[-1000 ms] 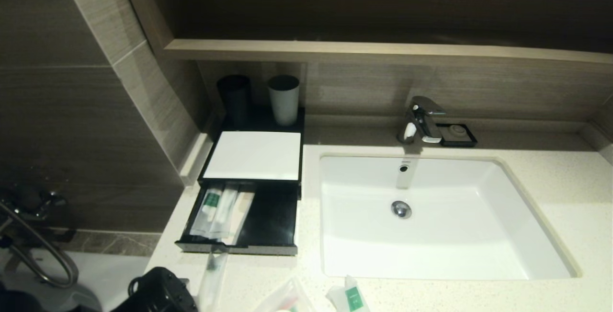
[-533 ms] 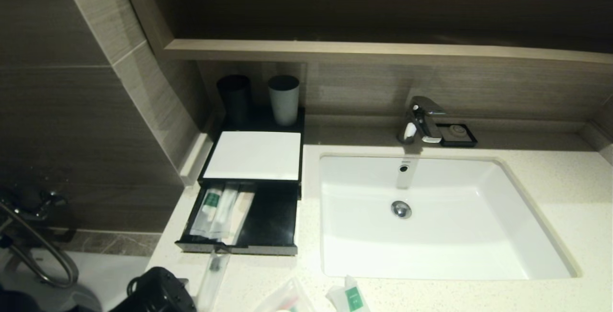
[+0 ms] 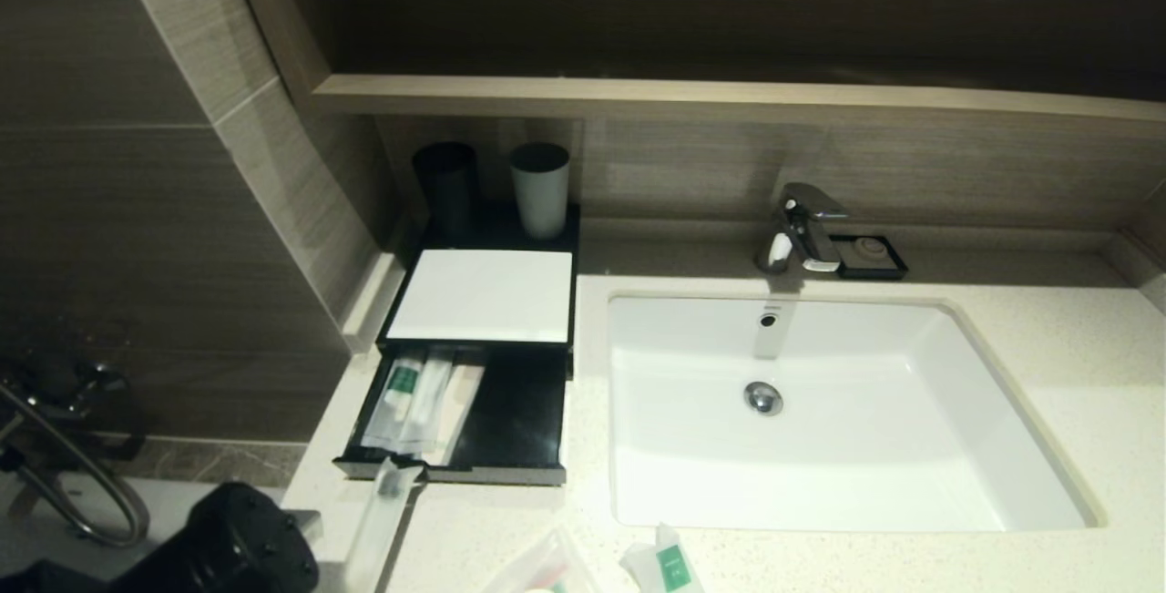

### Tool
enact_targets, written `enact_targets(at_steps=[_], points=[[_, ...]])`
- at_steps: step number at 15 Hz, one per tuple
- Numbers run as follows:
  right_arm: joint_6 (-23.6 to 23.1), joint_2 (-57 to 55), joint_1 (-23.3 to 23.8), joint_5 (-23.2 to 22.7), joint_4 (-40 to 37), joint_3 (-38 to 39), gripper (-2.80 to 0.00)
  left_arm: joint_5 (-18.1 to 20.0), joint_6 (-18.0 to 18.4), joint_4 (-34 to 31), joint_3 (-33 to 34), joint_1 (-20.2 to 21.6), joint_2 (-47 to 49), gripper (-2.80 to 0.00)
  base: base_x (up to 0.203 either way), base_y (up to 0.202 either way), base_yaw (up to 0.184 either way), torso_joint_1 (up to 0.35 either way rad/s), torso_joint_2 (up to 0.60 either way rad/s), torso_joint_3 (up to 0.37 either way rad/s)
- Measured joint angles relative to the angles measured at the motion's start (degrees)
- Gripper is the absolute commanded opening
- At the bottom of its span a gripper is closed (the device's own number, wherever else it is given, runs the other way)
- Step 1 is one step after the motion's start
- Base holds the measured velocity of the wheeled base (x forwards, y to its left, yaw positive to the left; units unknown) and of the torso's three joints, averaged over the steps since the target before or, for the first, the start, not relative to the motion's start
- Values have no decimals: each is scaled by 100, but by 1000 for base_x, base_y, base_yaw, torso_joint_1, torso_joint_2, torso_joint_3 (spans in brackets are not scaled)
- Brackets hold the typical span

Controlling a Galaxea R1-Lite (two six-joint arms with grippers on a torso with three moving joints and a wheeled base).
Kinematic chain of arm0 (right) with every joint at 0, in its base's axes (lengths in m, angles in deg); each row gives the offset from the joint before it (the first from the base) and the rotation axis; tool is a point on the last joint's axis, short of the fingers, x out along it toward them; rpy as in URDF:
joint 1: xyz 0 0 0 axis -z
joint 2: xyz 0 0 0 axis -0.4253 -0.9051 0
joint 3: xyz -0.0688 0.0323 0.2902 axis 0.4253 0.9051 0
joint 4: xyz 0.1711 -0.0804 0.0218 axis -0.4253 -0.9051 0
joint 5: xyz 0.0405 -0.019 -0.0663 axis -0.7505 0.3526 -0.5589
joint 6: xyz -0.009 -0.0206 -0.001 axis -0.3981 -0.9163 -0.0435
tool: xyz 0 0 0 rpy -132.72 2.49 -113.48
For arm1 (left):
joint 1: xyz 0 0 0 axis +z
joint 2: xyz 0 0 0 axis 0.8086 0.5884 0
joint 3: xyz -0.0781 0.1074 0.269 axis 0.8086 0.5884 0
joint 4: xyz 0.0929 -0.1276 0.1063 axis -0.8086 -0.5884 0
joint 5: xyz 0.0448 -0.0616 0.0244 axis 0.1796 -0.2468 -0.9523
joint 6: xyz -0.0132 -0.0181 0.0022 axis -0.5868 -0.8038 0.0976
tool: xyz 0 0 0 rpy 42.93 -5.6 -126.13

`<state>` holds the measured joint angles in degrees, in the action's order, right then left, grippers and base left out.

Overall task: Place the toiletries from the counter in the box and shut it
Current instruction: Pick up the bathroom toiletry, then place the bathroom toiletry into the drawer

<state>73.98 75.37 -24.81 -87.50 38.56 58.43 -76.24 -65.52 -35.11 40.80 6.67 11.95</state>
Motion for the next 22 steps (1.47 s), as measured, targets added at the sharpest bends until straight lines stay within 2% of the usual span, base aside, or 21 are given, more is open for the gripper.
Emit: enact_targets(at_steps=[3,8,11,15,18,22], points=[[-1,0,0,2,-2,0,-280,-13,148,-981,-601,10,-376,-280,0,0,0,0,0,0],[0,0,0,-1,-2,0,-280,-17,449,-1753,-1304,273,-503,-280,0,0,0,0,0,0],[-2,0,0,-1,0,0,-280,-16,830,-2063,-1753,732,-411,-280,0,0,0,0,0,0],[0,0,0,0,-2,0,-280,0,1460,-2159,-2324,1390,-13,-280,0,0,0,0,0,0],[0,0,0,0,0,0,-280,4,1584,-2390,-2804,1504,331,-280,0,0,0,0,0,0],[-2,0,0,0,0,0,-280,28,1736,-3028,-3481,1521,711,-280,0,0,0,0,0,0]])
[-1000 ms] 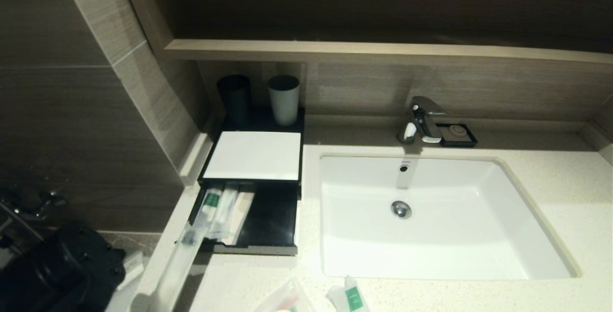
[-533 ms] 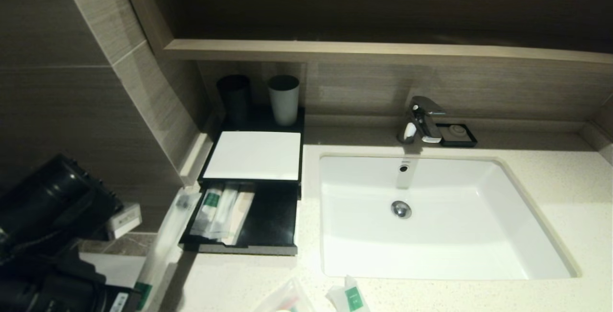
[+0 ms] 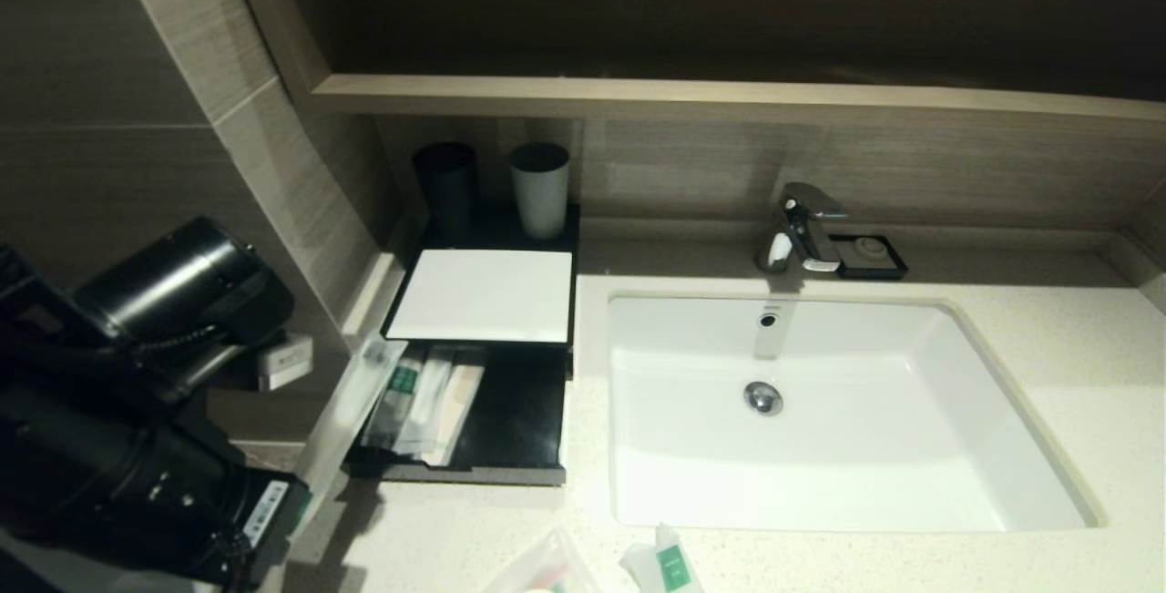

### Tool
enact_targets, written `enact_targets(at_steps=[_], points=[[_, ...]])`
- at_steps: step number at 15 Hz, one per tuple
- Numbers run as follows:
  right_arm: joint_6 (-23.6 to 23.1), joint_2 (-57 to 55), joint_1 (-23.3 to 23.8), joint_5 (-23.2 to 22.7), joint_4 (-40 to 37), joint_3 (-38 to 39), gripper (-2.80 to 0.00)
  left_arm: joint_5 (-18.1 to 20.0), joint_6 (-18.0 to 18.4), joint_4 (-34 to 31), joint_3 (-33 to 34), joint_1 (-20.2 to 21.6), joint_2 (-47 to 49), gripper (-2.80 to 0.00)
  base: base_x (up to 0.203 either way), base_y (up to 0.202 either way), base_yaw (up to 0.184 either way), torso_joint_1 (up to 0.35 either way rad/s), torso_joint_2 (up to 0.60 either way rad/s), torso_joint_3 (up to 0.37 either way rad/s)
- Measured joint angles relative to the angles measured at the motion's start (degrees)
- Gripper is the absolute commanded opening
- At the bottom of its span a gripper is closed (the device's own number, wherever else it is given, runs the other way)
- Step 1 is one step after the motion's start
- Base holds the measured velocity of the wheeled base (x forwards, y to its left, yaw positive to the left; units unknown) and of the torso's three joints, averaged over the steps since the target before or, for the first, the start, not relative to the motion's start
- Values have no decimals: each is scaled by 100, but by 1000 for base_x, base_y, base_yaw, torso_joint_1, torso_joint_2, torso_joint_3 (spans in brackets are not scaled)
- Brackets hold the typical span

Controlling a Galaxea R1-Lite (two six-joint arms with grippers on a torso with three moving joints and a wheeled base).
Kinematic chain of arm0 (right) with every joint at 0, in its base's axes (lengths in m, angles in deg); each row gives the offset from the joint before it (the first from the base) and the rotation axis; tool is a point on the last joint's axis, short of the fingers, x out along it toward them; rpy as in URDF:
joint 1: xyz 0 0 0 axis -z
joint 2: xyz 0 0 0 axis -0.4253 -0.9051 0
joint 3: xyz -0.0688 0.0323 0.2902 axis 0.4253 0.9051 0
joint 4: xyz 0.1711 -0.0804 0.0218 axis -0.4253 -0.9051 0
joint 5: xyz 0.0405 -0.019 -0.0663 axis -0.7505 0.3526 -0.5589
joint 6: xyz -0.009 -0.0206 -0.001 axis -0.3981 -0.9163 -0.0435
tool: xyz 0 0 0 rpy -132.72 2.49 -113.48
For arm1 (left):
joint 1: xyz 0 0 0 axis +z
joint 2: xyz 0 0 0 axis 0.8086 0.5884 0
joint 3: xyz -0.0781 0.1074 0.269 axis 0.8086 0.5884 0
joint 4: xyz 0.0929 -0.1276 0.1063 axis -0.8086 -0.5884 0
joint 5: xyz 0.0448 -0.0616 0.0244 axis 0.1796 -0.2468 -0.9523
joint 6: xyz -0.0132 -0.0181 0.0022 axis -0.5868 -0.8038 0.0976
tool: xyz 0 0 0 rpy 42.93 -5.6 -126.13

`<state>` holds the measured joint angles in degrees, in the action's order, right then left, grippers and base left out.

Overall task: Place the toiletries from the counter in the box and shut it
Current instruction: Place the bathroom toiletry into the drawer

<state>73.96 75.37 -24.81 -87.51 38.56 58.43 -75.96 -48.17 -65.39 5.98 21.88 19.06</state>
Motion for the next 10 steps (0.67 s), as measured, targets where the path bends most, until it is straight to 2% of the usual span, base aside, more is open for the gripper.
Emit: enact_targets(at_steps=[4,10], points=[[2,0,0,0,-2,0,-280,51,-17,-341,-494,71,448,-280,0,0,0,0,0,0],[-1,0,0,-3,0,0,-280,88,-56,-1337,-1689,101,1226,-280,0,0,0,0,0,0]])
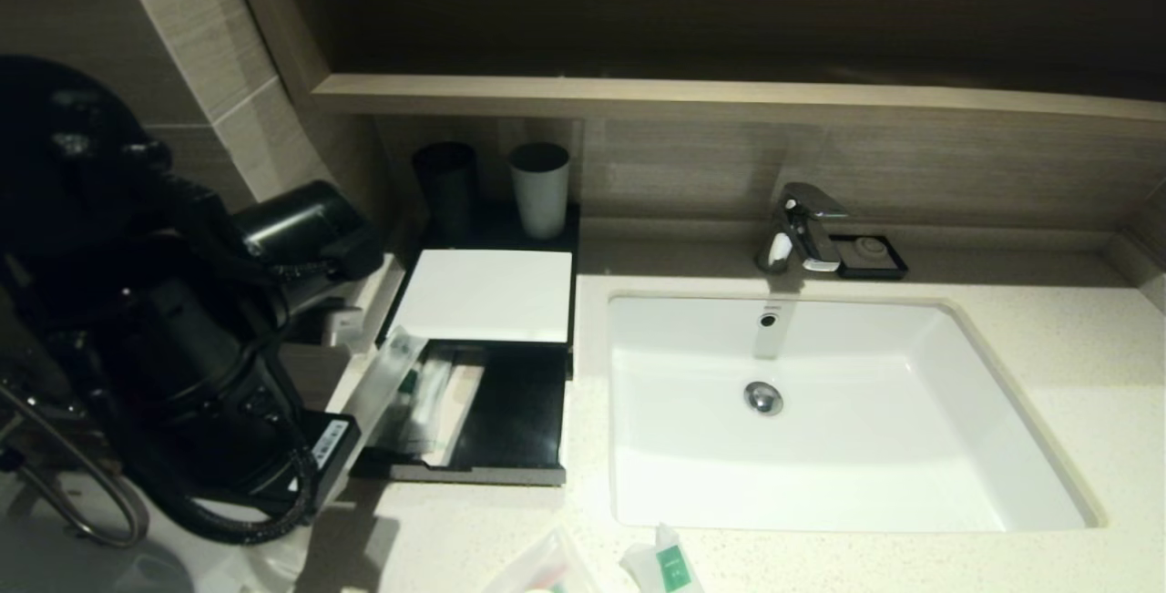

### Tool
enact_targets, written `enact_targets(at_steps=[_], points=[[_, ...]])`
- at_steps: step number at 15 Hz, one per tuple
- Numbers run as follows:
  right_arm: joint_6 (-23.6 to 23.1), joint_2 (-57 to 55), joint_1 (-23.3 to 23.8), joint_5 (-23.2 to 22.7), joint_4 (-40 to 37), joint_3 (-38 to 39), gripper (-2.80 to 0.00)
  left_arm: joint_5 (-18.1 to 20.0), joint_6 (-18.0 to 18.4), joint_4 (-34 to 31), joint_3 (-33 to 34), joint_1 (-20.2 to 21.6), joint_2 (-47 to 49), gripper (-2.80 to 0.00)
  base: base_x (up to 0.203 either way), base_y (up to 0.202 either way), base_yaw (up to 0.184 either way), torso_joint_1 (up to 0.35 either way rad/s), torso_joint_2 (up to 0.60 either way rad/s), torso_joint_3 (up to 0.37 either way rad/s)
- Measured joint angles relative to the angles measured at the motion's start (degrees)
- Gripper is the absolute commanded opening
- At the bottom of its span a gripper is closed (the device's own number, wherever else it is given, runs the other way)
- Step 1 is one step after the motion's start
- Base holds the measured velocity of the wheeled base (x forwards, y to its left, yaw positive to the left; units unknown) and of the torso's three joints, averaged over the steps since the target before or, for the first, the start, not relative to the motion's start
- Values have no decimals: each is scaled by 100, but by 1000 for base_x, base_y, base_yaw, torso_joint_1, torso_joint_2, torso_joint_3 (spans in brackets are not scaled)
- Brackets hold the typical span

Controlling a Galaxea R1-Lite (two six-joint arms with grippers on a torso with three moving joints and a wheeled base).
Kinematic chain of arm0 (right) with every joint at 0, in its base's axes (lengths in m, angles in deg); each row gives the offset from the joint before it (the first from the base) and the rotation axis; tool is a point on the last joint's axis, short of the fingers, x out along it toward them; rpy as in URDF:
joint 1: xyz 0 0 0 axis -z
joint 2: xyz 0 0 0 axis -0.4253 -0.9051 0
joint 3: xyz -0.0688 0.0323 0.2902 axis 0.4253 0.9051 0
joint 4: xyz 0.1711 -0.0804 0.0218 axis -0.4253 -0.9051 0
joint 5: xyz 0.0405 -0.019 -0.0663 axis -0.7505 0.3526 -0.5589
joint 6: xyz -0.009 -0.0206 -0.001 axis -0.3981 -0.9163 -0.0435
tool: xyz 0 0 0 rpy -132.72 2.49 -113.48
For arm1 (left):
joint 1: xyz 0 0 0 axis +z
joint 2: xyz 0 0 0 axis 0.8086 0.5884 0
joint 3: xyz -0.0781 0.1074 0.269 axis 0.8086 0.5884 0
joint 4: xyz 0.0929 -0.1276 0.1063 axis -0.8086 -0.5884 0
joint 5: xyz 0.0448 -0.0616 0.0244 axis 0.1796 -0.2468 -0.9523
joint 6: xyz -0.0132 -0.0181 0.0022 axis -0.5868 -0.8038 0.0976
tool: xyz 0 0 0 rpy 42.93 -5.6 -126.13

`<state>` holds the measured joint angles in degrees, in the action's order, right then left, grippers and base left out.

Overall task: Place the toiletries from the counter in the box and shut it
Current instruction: Place the bathroom toiletry into the drawer

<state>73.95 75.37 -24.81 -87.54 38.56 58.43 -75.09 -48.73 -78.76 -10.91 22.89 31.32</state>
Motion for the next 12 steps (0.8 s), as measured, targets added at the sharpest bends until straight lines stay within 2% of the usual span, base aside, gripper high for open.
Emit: enact_targets(at_steps=[7,12], points=[[0,0,0,2,0,0,-280,0,-135,-634,-633,36,740,-280,0,0,0,0,0,0],[2,0,0,4,0,0,-280,0,-241,-742,-968,151,1088,-280,0,0,0,0,0,0]])
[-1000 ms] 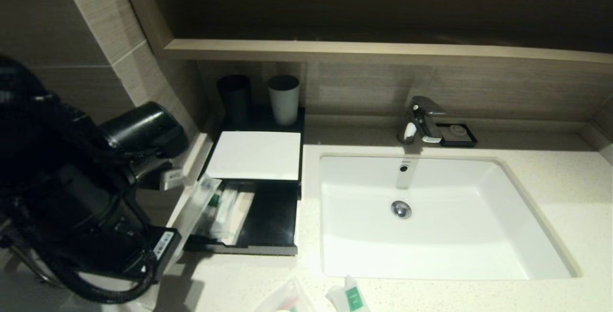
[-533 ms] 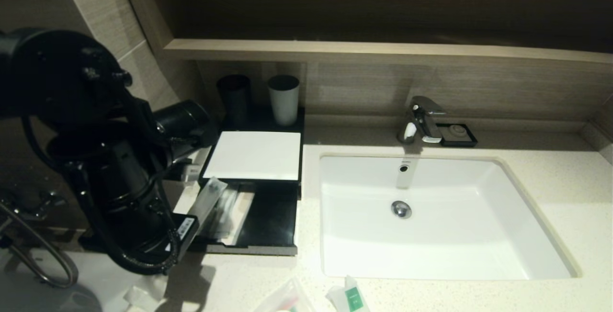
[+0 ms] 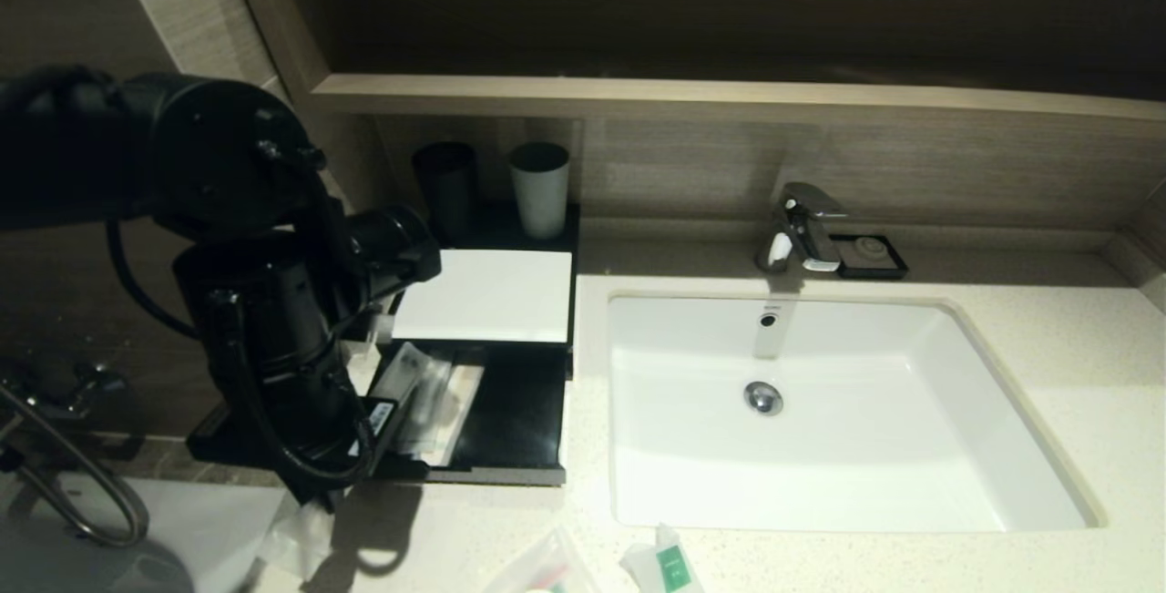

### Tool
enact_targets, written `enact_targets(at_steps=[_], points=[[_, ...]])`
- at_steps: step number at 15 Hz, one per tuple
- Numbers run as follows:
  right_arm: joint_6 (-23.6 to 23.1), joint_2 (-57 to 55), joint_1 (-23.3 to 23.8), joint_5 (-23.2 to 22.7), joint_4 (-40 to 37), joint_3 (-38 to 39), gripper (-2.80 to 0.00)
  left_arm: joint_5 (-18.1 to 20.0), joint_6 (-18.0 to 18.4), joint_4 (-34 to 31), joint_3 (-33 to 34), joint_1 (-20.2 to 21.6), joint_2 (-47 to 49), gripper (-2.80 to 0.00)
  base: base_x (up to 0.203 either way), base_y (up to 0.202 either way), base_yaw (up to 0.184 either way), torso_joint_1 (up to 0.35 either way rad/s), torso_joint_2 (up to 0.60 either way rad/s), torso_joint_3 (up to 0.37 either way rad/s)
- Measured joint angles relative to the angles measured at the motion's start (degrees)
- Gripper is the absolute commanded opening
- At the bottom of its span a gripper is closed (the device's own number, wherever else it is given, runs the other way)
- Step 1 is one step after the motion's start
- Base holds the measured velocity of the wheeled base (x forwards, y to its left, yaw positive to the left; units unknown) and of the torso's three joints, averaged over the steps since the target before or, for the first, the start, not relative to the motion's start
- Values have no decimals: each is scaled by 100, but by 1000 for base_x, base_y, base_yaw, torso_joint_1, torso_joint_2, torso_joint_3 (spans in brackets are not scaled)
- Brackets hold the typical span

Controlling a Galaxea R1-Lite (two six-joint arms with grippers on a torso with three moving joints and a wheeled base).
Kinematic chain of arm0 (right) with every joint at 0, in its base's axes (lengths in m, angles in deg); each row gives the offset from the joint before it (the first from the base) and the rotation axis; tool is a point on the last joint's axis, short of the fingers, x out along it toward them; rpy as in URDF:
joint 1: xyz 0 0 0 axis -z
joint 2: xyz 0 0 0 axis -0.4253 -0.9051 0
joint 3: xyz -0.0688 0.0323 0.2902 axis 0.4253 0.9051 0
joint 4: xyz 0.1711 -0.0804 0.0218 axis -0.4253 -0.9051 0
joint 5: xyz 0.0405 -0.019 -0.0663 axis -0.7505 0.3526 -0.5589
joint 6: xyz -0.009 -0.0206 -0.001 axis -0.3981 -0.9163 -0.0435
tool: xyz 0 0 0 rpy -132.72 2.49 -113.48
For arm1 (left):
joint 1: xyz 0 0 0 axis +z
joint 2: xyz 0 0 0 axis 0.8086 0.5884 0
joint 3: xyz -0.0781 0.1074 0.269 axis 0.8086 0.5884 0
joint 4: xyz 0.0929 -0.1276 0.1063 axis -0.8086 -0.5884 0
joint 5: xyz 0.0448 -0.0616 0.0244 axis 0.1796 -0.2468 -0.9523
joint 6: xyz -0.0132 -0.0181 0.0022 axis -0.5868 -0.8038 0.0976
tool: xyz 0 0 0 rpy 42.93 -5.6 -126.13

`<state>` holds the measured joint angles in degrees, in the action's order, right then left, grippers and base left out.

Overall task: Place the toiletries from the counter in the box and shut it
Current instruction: Place the bathroom toiletry into the drawer

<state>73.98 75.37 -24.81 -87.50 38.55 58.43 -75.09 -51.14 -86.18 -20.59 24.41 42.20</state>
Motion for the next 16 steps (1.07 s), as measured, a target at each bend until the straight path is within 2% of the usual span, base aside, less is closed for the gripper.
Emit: enact_targets(at_steps=[16], points=[[0,0,0,0,0,0,-280,22,-407,-48,-806,101,840,-280,0,0,0,0,0,0]])
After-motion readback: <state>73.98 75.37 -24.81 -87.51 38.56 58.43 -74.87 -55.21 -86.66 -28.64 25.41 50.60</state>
